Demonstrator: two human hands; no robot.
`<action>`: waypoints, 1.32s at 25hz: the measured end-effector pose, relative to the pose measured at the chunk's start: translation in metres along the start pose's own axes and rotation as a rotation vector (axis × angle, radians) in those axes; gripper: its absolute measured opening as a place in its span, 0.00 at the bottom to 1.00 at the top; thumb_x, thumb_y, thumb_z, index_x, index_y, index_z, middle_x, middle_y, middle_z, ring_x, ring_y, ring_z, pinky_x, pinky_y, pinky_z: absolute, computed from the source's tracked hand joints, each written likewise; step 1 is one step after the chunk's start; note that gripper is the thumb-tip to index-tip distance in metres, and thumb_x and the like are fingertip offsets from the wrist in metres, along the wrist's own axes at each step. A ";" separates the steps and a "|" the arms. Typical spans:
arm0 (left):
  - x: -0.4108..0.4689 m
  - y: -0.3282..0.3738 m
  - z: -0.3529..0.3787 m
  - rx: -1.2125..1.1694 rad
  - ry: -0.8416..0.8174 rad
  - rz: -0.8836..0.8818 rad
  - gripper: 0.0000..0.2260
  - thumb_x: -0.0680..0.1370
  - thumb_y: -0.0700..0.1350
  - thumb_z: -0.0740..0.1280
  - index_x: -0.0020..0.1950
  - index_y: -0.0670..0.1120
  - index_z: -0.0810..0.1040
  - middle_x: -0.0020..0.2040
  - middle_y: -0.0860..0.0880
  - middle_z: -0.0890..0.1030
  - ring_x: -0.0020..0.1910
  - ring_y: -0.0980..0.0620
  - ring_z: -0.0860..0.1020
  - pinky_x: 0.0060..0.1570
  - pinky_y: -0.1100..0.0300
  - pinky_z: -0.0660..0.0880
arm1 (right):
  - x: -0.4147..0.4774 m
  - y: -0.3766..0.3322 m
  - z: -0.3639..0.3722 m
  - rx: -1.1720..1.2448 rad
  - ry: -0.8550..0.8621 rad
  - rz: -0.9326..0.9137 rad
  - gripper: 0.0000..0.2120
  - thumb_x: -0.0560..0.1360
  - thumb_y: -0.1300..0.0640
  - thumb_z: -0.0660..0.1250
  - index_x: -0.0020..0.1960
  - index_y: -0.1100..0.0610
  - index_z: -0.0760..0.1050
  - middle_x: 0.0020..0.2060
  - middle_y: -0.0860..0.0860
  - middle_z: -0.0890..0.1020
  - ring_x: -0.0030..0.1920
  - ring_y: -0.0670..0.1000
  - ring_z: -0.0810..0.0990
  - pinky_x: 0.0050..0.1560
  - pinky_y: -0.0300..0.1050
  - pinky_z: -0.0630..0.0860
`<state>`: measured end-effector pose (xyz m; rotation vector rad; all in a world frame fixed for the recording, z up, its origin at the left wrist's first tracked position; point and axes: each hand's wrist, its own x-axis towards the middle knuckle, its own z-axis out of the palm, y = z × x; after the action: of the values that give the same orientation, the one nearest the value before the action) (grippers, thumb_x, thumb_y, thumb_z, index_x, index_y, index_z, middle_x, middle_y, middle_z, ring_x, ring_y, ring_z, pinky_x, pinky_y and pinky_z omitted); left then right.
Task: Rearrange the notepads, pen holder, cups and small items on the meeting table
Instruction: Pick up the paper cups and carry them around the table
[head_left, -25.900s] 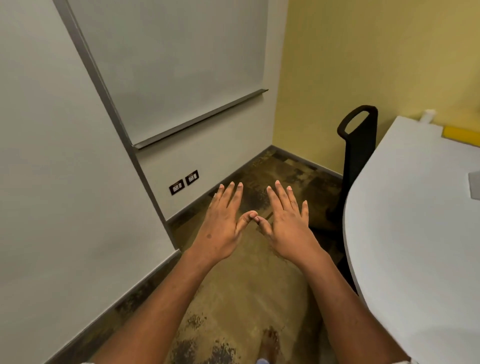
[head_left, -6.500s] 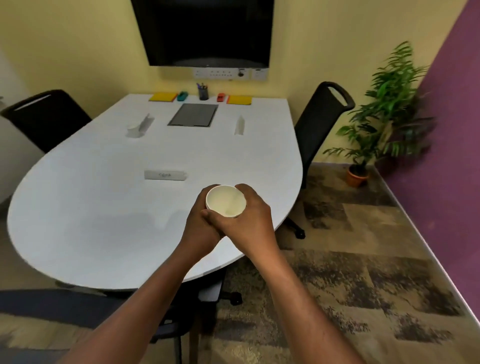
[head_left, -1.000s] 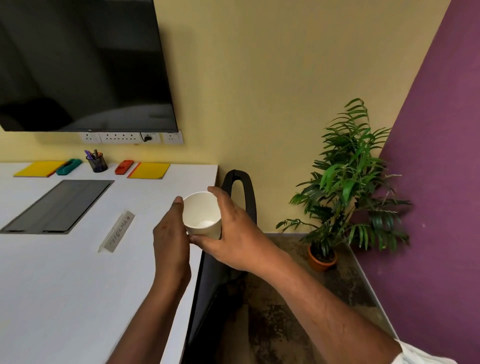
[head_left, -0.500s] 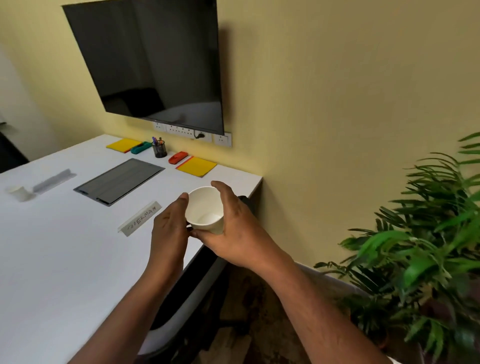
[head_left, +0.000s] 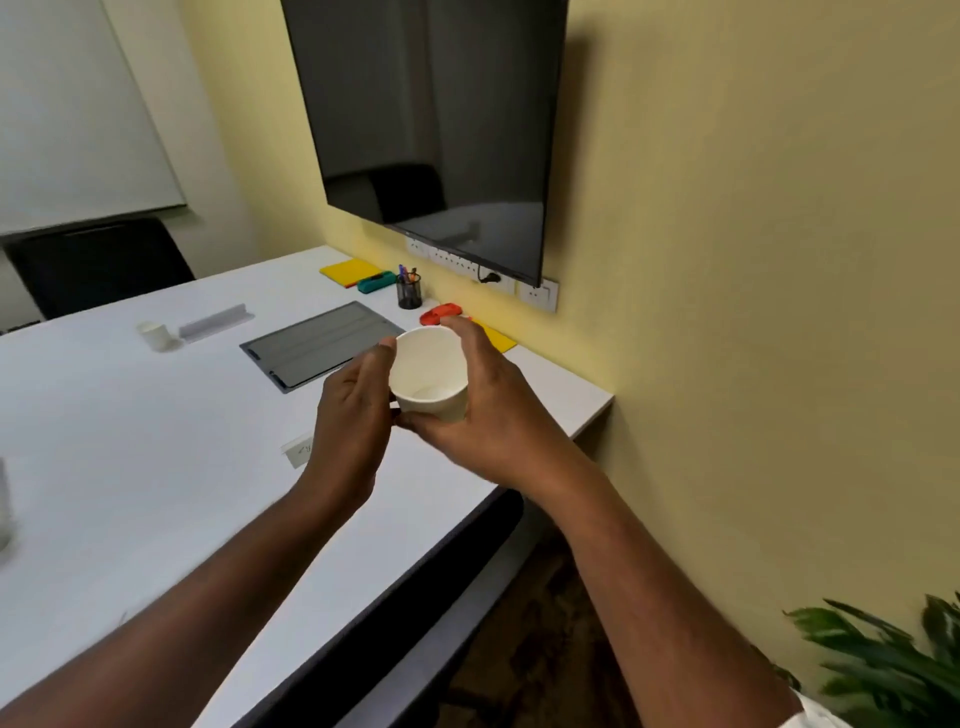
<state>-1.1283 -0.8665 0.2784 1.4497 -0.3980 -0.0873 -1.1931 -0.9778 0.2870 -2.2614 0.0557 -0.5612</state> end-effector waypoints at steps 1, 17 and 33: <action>0.014 -0.003 0.003 0.012 0.012 0.004 0.16 0.82 0.49 0.55 0.43 0.54 0.82 0.45 0.47 0.82 0.48 0.47 0.78 0.41 0.51 0.73 | 0.014 0.006 -0.001 0.010 -0.012 -0.005 0.43 0.67 0.47 0.76 0.73 0.50 0.55 0.67 0.48 0.70 0.65 0.48 0.69 0.61 0.45 0.74; 0.179 -0.061 0.013 0.279 0.367 -0.054 0.19 0.81 0.59 0.51 0.47 0.57 0.80 0.46 0.50 0.84 0.48 0.50 0.81 0.52 0.49 0.77 | 0.232 0.113 0.055 0.116 -0.249 -0.160 0.39 0.66 0.52 0.77 0.70 0.51 0.59 0.65 0.51 0.70 0.62 0.50 0.70 0.53 0.39 0.68; 0.209 -0.235 0.008 0.799 0.509 -0.472 0.20 0.82 0.54 0.54 0.70 0.48 0.70 0.67 0.49 0.75 0.66 0.53 0.72 0.58 0.68 0.65 | 0.341 0.332 0.254 0.137 -0.409 0.264 0.40 0.68 0.57 0.76 0.73 0.57 0.56 0.65 0.60 0.70 0.64 0.61 0.71 0.57 0.52 0.71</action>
<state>-0.8941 -0.9663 0.0943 2.2535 0.3884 0.0757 -0.7361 -1.1032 0.0286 -2.1469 0.1047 0.0400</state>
